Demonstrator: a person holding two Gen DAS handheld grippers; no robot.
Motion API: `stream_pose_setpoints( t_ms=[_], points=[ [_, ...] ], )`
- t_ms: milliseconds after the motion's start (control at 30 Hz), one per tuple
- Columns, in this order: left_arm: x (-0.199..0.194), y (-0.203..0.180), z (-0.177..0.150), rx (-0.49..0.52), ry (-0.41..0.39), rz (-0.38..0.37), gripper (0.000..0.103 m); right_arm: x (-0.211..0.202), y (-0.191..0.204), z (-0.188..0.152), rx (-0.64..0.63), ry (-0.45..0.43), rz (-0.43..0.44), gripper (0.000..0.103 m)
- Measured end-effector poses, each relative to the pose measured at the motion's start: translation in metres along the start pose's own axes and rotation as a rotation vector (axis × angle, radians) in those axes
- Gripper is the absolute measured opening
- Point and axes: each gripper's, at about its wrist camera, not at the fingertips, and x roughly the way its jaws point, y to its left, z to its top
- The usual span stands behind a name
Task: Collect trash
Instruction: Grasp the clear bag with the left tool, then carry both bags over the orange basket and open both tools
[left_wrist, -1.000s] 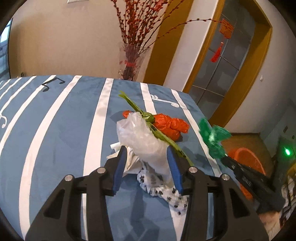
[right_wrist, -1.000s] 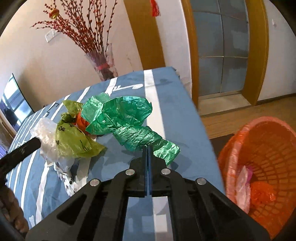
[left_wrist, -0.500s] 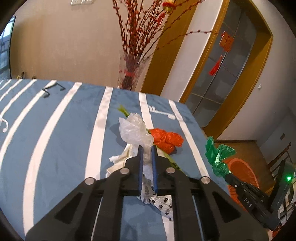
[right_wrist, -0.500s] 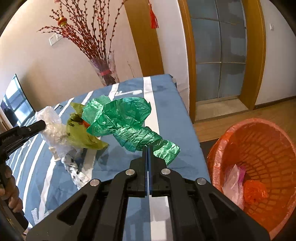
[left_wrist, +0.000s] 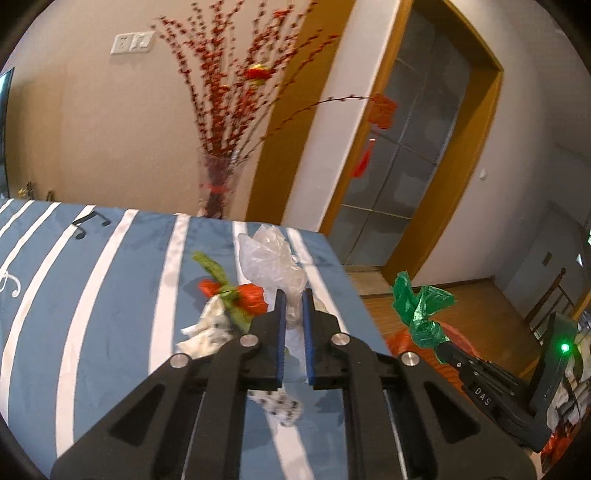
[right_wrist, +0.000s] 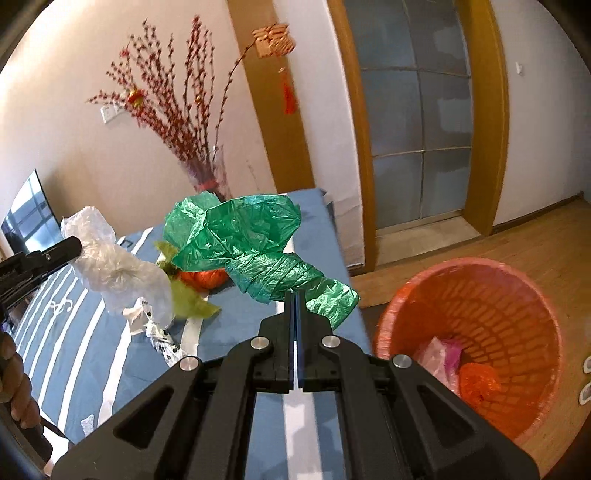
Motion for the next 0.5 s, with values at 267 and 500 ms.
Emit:
stream_pose_setpoints(
  t_ms=[267,500],
  points=[
    [0.002,-0.051,-0.005,0.043,0.007,-0.076,0.01,-0.039,-0.037,0.003,0.068,-0.074,-0.063,0.001],
    [0.013,-0.1,-0.017,0.079,0.031,-0.157,0.01,-0.067,-0.079,0.001,0.145,-0.115,-0.123,0.001]
  ],
)
